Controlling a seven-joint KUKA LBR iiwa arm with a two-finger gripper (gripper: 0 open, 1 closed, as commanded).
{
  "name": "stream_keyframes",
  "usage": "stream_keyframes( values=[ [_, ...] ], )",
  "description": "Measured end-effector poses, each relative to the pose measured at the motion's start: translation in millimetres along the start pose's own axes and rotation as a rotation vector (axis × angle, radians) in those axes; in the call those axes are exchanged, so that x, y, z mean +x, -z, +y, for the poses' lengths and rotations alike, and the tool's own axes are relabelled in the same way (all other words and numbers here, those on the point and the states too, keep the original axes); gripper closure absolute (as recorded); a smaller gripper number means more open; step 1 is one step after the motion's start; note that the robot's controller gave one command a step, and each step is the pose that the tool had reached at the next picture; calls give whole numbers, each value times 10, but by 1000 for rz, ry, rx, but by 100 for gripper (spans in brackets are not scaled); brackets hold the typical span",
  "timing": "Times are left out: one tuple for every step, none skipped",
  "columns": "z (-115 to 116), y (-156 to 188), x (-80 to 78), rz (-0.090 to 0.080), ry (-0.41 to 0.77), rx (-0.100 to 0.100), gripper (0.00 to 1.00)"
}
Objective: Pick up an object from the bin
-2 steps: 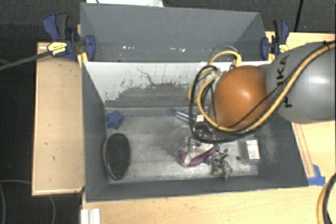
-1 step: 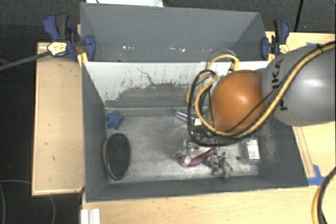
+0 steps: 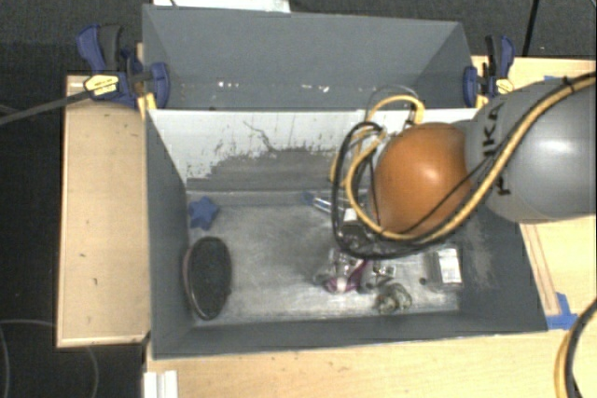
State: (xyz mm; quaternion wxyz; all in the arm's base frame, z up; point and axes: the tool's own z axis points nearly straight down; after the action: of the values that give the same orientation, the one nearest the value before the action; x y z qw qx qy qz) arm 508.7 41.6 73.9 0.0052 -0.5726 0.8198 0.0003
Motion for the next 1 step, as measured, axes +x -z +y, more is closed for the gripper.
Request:
stream_keyframes(
  values=[
    [-464, -21, -419, 21, 136, -24, 100]
  ],
)
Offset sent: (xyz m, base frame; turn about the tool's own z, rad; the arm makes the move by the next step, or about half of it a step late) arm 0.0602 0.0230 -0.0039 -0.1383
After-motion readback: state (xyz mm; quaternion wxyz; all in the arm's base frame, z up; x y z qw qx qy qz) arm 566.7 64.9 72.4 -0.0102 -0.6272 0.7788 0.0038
